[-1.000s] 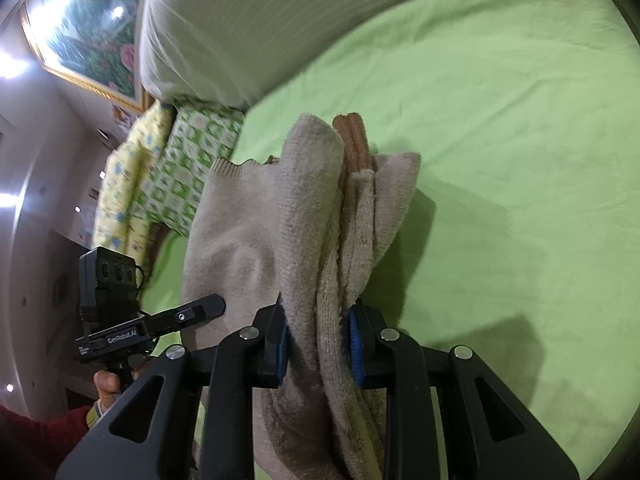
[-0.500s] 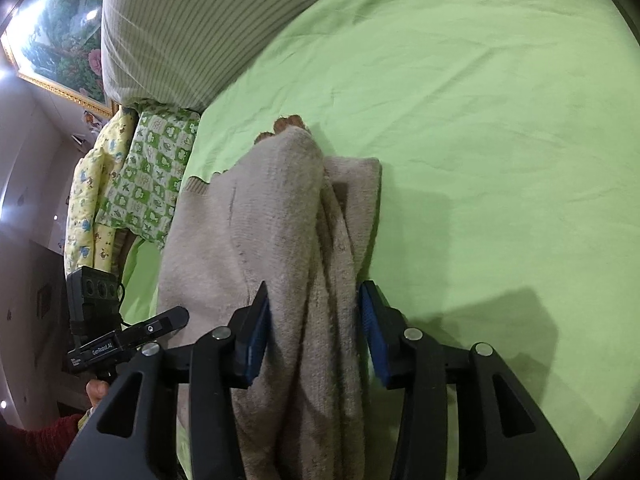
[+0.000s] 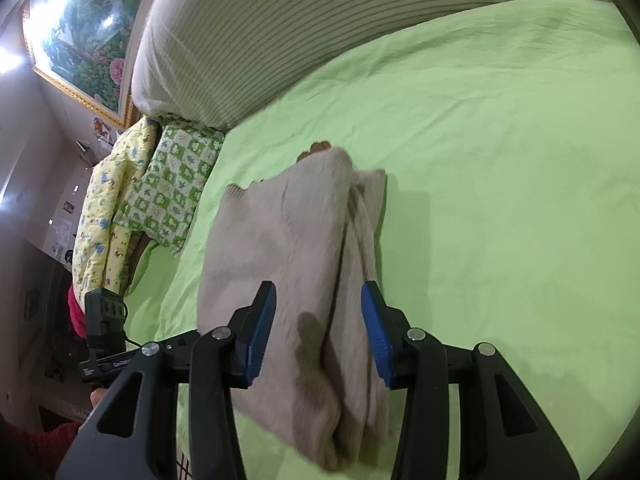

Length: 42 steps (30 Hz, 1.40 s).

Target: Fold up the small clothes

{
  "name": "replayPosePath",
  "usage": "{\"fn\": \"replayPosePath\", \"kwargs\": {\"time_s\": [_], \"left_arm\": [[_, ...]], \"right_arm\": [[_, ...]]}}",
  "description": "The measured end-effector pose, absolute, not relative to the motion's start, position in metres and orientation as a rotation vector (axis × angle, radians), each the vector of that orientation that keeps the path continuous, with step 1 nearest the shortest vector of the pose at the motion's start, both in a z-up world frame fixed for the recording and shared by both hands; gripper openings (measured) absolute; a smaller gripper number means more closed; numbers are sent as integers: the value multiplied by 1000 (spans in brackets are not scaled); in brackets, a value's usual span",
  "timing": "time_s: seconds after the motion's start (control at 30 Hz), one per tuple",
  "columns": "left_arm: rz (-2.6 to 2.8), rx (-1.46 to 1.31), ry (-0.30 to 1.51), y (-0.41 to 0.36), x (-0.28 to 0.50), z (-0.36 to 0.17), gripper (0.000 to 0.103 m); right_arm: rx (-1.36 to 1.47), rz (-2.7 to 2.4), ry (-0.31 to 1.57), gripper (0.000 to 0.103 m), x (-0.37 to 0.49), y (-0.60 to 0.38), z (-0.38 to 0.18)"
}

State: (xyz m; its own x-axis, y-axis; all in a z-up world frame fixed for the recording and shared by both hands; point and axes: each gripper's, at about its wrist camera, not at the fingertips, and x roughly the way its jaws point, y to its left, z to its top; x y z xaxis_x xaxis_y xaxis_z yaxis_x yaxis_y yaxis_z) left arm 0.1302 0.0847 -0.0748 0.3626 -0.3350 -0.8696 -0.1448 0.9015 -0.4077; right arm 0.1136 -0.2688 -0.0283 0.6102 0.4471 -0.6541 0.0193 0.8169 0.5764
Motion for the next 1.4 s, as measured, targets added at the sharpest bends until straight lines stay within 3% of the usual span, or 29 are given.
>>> {"fn": "replayPosePath", "kwargs": {"time_s": [0.53, 0.57, 0.63, 0.97, 1.2, 1.4], "left_arm": [[-126, -291, 1290, 77, 65, -103, 74], [-123, -277, 1300, 76, 64, -107, 74], [-108, -246, 1304, 73, 64, -112, 74], [-82, -194, 1306, 66, 67, -112, 74], [-44, -286, 1298, 84, 56, -97, 74], [-70, -308, 1216, 78, 56, -61, 74]], "right_arm": [[451, 209, 995, 46, 51, -236, -56], [441, 206, 1013, 44, 53, -235, -60], [383, 187, 1038, 13, 57, -231, -64], [438, 122, 1063, 9, 51, -251, -80], [429, 110, 1052, 16, 46, -247, -59], [403, 132, 916, 17, 52, -235, -19]]}}
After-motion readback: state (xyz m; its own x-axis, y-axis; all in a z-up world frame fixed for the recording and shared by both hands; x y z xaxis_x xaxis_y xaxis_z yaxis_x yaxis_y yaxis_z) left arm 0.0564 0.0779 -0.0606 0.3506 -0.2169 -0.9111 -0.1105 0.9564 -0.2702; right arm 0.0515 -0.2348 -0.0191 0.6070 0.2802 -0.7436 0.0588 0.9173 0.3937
